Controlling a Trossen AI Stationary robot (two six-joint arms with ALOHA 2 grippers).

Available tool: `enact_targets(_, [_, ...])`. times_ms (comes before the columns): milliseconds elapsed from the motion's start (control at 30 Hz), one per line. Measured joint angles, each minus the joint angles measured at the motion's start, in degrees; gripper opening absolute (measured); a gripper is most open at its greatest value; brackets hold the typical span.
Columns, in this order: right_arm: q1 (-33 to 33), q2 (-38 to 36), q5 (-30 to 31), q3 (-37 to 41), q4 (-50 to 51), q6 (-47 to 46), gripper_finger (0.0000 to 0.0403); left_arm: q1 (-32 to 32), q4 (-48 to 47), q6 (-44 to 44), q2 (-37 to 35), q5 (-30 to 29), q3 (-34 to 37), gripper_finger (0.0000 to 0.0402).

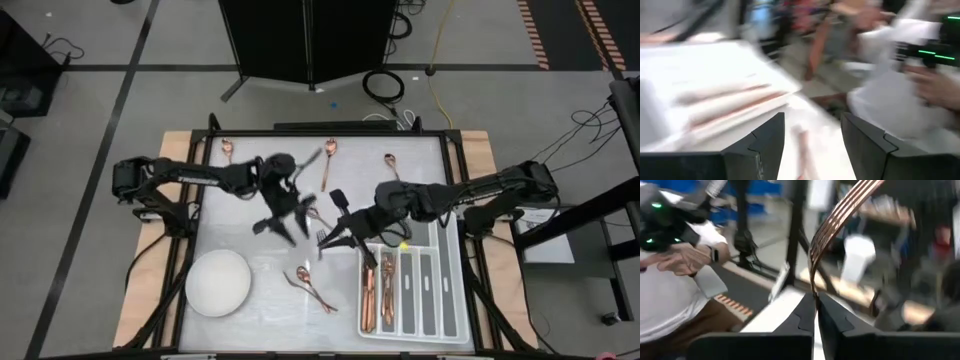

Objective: Sort silverware
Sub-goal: Put the top brown fork in the white silverware organizer

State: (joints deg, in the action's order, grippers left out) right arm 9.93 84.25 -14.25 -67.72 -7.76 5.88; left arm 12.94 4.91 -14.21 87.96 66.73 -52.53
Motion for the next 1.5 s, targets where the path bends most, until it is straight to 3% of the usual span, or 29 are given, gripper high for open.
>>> enact_targets(133, [1.8,0.1,11.6,0.0,13.4,-16.6,0.0,5.3,-10.9,-4.7,-2.0,-8.0,0.0,0.0193])
enact_targets(267, [3.4,0.1,17.5,0.0,26.0,-36.5,0.0,8.9,-19.0,-10.0,-2.7,-11.7,0.0,0.0193])
enact_targets(500, [5.9,0.1,16.8,0.0,42.0,-72.7,0.0,10.0,-15.3,-12.2,-2.7,-11.7,3.2,0.0193])
enact_targets(800, [13.2,0.1,9.2,0.0,63.6,-106.4,0.0,9.9,-15.1,-12.5,-2.7,-11.5,3.5,0.0193])
enact_targets(1067, [16.8,2.1,9.1,0.0,67.3,-116.5,0.0,9.9,-15.9,-15.2,-2.7,-11.5,3.5,0.0193])
enact_targets(1500, [15.0,12.0,3.6,0.0,66.9,-110.8,0.0,9.9,-16.2,-16.2,-2.7,-9.5,3.5,0.0193])
